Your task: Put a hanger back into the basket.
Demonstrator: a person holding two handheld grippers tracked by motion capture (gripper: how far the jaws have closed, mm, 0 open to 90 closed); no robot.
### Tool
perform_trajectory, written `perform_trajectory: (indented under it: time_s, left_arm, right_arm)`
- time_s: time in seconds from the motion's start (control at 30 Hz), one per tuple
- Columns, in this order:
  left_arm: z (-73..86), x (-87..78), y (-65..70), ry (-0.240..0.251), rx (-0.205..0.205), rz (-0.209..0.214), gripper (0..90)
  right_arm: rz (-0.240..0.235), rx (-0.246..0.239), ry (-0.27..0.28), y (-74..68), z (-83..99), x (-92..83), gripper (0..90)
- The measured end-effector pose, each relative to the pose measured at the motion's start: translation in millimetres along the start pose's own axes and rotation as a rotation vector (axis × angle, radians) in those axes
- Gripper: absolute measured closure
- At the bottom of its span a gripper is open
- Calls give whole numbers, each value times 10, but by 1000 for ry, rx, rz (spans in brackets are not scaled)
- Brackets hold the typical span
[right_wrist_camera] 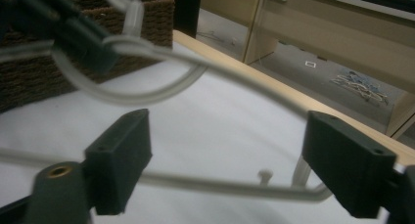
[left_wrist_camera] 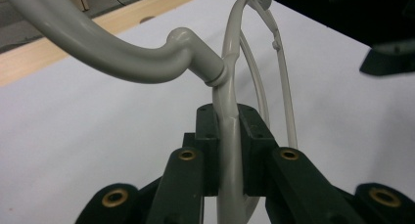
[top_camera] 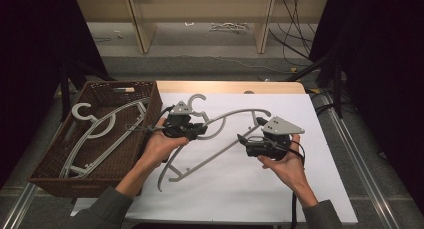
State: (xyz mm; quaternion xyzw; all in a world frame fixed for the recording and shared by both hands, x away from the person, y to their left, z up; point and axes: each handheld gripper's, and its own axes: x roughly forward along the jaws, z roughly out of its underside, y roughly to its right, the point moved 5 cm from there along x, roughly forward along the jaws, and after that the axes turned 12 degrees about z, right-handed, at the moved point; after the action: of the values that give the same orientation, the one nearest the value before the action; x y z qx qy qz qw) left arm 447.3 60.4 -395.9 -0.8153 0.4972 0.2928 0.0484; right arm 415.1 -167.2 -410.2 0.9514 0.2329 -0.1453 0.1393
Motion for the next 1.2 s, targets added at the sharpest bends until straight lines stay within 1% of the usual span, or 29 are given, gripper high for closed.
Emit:
perform_trajectory:
  time_s: [0.07,0.13,0.17,0.2,0.23,0.27,0.3,0.33,0.37,0.4,0.47,0.5,0.57,0.6,0.63,0.67,0.73,0.77,0.8,0.83,0.87,0.9,0.93,0.97,1.0,1.03,1.07,1.13,1.2]
  left_arm:
    - [-53,-28,-7,7,4,-8,806]
    - [-115,-64,-17,13,-2,-9,805]
    - [-147,-87,-26,18,0,-15,805]
    - [-186,-88,-25,57,-12,-20,805]
    - [-211,-133,-38,34,-5,-18,805]
    - [-239,-158,-42,41,-7,-23,805]
    - [-267,-182,-44,48,-9,-26,805]
    - [-291,-200,-40,62,-12,-30,805]
    - [-303,-232,-44,52,-3,-34,805]
    - [-320,-247,-39,66,-8,-40,805]
    - [-337,-293,-41,64,-1,-44,804]
    - [-340,-322,-49,55,11,-47,804]
    - [-352,-365,-50,57,9,-50,804]
    - [-359,-387,-49,57,11,-52,804]
    - [-370,-399,-39,71,0,-48,804]
    - [-378,-420,-35,67,3,-43,804]
    - [-396,-476,-37,49,23,-47,804]
    - [-407,-501,-38,52,24,-53,804]
    - [-421,-522,-34,63,11,-44,804]
    - [-430,-560,-43,56,14,-41,803]
    - [-446,-585,-44,68,8,-44,803]
    - [-457,-624,-53,61,12,-41,803]
    - [-475,-652,-53,74,0,-40,803]
    - [-490,-688,-60,78,4,-46,803]
    - [-502,-734,-76,65,19,-52,803]
    - [-524,-763,-80,78,10,-54,803]
    - [-541,-805,-92,80,13,-58,803]
    - [-570,-888,-106,86,-2,-62,803]
    - [-598,-973,-128,97,-11,-68,803]
  right_arm:
    - [3,8,5,-35,31,-34,179]
    - [-4,11,-17,-65,52,-64,172]
    - [-12,13,-3,-80,58,-85,176]
    - [-18,12,6,-88,66,-99,180]
    - [-27,19,6,-102,80,-111,177]
    - [-24,17,12,-108,98,-120,176]
    - [-24,21,-7,-115,127,-146,176]
    - [-21,27,-6,-122,153,-151,176]
    - [-21,27,-14,-121,180,-165,176]
    - [-22,20,-12,-116,202,-172,175]
    - [-13,22,-2,-111,238,-175,175]
    - [-10,24,-3,-110,252,-181,174]
    - [-11,29,-2,-109,270,-204,174]
    - [-16,37,15,-117,272,-207,174]
    - [-13,36,5,-117,279,-233,174]
    - [-8,37,14,-121,282,-242,174]
    - [-12,41,14,-134,295,-275,174]
    - [-20,37,12,-140,304,-294,174]
    - [-17,39,14,-146,314,-310,174]
    - [-12,44,20,-153,327,-317,173]
    - [-18,45,14,-159,343,-336,173]
    - [-16,47,15,-169,360,-347,173]
    - [-19,47,16,-180,376,-355,173]
    - [-28,45,8,-196,393,-368,173]
    - [-28,43,12,-206,403,-374,173]
    - [-24,40,17,-210,413,-379,173]
    - [-32,43,10,-218,423,-393,173]
    - [-37,46,4,-235,438,-421,173]
    - [-32,44,14,-243,447,-431,173]
